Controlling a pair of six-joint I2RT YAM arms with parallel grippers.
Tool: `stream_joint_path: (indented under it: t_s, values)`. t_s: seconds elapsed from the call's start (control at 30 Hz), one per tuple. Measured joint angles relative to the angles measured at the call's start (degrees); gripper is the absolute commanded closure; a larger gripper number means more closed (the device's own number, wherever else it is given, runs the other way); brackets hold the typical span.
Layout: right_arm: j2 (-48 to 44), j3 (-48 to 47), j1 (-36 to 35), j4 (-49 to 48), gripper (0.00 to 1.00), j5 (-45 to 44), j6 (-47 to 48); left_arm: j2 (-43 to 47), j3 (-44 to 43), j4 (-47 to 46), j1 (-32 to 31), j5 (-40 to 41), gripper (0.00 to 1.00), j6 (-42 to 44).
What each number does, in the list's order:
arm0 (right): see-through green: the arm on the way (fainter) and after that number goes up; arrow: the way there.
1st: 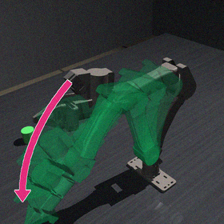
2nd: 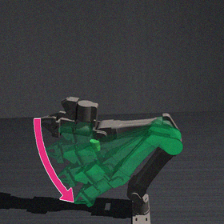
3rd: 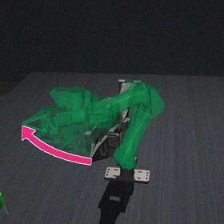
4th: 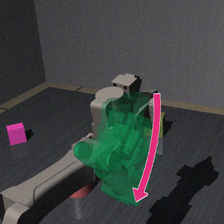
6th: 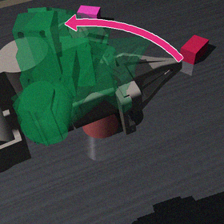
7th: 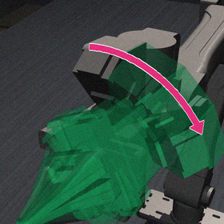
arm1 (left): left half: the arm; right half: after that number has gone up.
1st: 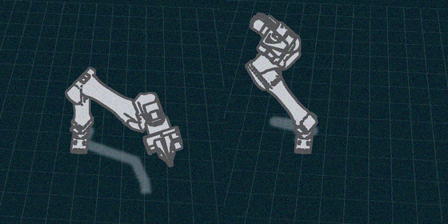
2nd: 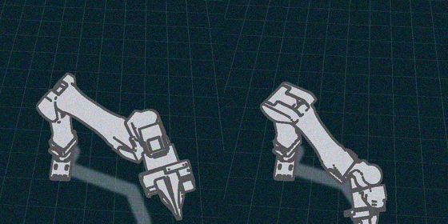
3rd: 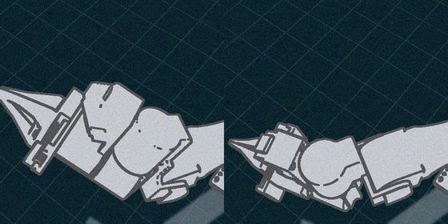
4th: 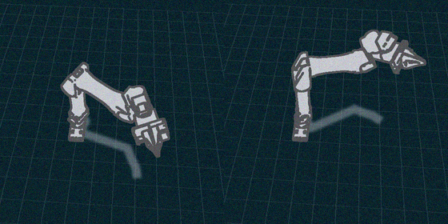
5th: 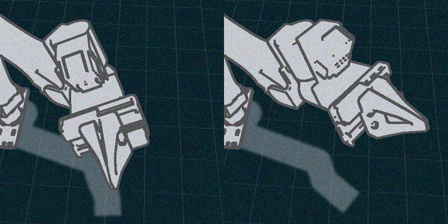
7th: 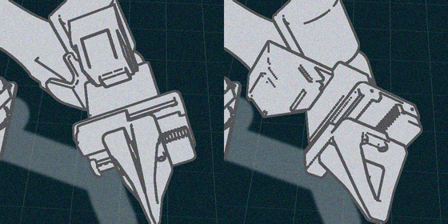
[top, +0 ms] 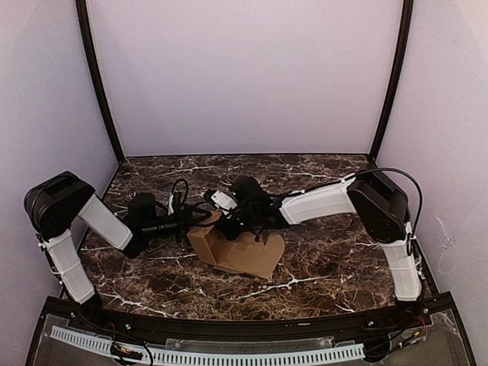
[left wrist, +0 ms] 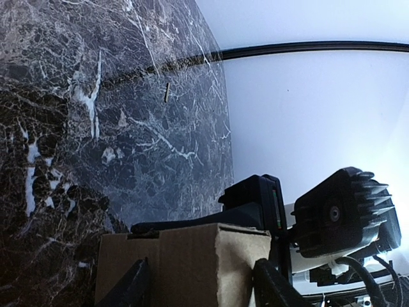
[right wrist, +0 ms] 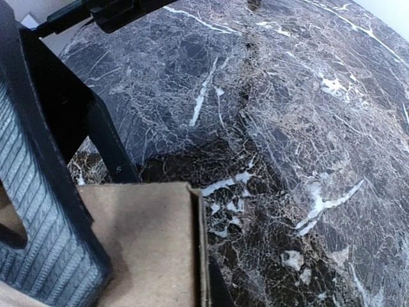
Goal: Fold the paper box
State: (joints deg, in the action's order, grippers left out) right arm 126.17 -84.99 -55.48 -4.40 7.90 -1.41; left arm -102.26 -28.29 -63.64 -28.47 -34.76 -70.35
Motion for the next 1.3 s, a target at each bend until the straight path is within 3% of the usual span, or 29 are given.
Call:
stream_joint_path:
  t_s: [0.27, 0.4, 0.6, 0.67, 0.87, 1.03, 1.3]
  values:
    - [1.18, -2.95, 0.02, 2.80, 1.00, -1.25, -1.14, -0.57, 0.50, -1.97, 0.09, 1.92, 0.47, -2.75]
    - [1.29, -3.30, 0.02, 3.37, 0.94, -0.92, -1.27, -0.57, 0.50, -1.95, 0.00, 2.29, 0.46, -2.67]
    - [0.92, -3.30, 0.04, 4.44, 0.90, -0.37, 0.24, 0.33, 0.48, -0.20, -0.11, 1.95, 0.38, -0.59]
    - [0.31, -3.23, 0.04, 6.12, 0.90, -0.42, 2.36, 1.60, 0.37, 2.23, -0.26, 1.03, 0.29, 0.92]
    - [-2.60, -3.13, 0.04, 16.46, 0.93, -1.73, 11.34, 11.10, -2.03, 20.70, -0.35, 0.26, 0.14, 10.69]
    - [-3.93, -5.90, 0.20, 26.95, 0.99, -2.73, 19.04, 22.75, -5.95, 40.63, 0.33, 4.39, 0.13, 23.06]
    - [-4.68, -11.23, 0.00, 43.80, 1.00, -4.90, 30.29, 30.42, -7.15, 53.31, 4.68, 7.50, 0.13, 32.11]
